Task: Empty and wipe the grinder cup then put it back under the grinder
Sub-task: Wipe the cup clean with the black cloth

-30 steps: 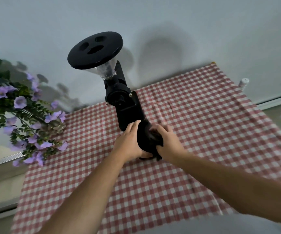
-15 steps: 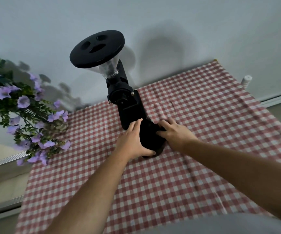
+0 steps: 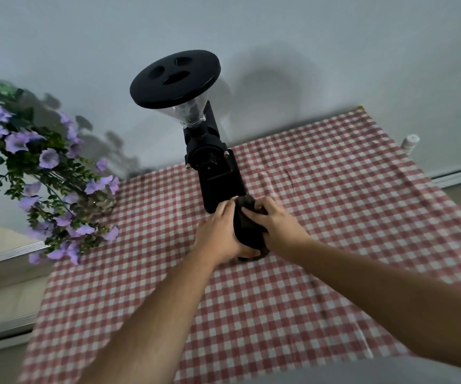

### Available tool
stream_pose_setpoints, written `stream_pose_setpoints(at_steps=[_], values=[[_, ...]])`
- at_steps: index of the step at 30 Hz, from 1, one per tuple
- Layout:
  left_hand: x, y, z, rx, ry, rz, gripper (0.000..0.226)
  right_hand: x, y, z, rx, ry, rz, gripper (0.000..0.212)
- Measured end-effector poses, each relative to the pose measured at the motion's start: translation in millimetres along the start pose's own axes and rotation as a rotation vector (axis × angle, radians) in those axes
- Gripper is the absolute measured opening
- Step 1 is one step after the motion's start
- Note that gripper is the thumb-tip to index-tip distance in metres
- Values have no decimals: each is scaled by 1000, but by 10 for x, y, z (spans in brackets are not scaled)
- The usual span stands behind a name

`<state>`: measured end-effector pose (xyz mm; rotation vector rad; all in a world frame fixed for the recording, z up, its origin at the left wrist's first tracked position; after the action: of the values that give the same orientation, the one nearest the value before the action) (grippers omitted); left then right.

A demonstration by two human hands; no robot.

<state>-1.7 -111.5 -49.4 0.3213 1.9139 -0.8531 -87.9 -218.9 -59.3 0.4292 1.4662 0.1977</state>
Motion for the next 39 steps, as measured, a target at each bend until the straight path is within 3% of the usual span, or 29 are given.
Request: stream_pose_setpoints(at_steps=[4,7,10,13,17,21,24,28,32,37,39], values=[[-8,4,10,6,3,19,127,-35,-71,-333,-126,23,47,52],[-3,4,6,19,19,36,130,-153,-359,-425,52,221,43,34],[5,8,17,-2,30,30,133,-405,-605,-181,345,43,198,13],[10,-8,11,-13,24,23,132,-378,-547,82,464,-103,366,28],[10,10,12,13,11,23,130,135,-388,-153,424,86,277,45],[8,-7,13,6,12,21,131,85,-551,-42,527,238,342,28],[12,-10,14,-21,10,19,133,-79,-407,90,600,104,569,29],[20,3,18,-10,14,3,128,68,-9,-358,565,-103,581,43],[2,8,15,10,39,13,123,284,68,-646,382,84,468,44],[-1,-20,9,1,59,4,130,-22,-404,-227,643,-119,565,31],[-16,-34,12,5,59,11,131,-65,-444,-151,662,-142,565,27]])
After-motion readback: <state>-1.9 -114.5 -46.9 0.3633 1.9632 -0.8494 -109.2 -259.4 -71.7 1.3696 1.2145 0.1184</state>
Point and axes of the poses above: each hand's wrist, its own z-axis towards the middle knuckle, its own x-axis out of the palm, y = z × x, the point moved 4 cm from there along z, towards the middle knuckle, and after that the axes turned 13 degrees about -z, right-handed, at the moved point
